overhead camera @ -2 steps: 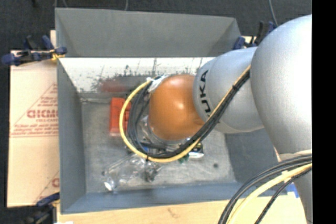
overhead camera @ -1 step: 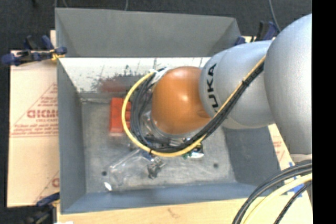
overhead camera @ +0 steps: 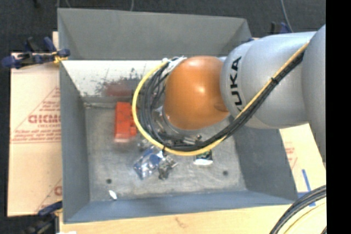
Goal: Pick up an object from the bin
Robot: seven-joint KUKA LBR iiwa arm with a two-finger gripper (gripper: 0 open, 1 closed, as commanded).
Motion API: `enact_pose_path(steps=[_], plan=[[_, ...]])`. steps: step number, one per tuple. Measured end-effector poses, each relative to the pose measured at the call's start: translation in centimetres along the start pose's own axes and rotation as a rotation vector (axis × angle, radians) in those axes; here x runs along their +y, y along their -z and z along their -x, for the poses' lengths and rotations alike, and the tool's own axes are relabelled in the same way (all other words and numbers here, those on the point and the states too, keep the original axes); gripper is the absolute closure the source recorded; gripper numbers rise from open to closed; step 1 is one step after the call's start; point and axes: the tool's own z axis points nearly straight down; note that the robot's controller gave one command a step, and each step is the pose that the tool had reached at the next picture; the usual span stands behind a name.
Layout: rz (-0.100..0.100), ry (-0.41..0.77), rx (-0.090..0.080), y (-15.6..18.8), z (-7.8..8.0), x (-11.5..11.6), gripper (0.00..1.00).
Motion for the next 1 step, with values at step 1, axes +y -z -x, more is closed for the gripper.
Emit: enact_pose_path(steps=[1], plan=[[0.001,-0.008,0.003,0.91,-0.02,-0.07,1.0]])
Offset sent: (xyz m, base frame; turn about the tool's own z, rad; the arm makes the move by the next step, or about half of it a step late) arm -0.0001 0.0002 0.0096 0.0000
